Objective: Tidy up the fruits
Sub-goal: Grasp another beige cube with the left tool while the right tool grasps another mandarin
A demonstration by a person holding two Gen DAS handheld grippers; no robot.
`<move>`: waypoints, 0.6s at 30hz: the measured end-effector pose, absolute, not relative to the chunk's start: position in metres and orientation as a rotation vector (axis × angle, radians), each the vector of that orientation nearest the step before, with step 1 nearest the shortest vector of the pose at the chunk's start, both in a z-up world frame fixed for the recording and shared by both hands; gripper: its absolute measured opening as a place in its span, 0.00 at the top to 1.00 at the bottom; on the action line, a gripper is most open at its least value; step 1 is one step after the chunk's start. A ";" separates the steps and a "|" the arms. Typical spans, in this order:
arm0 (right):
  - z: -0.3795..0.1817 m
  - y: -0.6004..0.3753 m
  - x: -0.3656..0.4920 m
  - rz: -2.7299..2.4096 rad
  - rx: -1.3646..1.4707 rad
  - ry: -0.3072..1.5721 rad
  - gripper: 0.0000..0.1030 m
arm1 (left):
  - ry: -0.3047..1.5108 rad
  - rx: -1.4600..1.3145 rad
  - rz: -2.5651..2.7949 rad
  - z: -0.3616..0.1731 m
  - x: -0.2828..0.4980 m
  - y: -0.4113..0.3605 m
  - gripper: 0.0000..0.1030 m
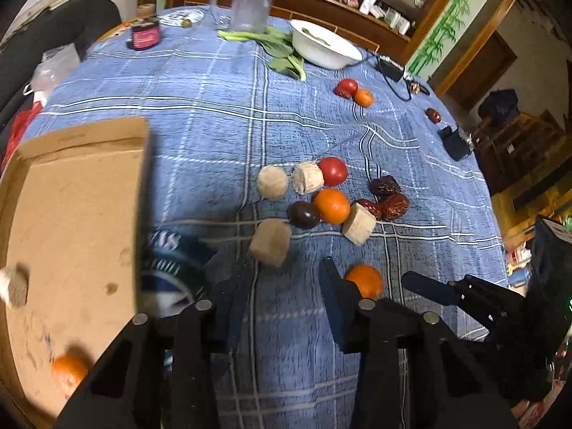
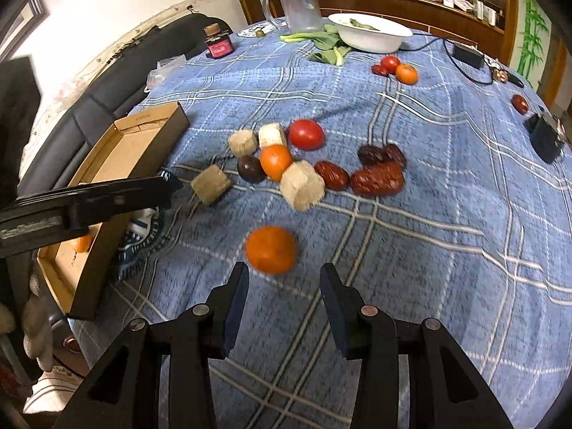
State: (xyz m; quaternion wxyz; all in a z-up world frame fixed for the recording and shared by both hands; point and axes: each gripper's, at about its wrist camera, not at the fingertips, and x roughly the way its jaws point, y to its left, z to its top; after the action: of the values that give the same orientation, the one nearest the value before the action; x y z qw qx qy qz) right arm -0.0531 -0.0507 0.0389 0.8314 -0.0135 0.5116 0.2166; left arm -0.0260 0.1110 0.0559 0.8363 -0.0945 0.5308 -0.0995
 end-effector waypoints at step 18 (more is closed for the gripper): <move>0.018 -0.023 -0.040 0.454 -0.090 1.098 0.57 | 1.163 -0.064 -0.184 0.029 0.005 0.106 0.64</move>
State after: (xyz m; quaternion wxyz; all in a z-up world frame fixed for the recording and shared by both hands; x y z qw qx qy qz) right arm -0.0402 -0.0232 0.0176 0.8278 -0.0423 0.5170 0.2136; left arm 0.0054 0.1058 0.0294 0.8311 -0.0300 0.5484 -0.0868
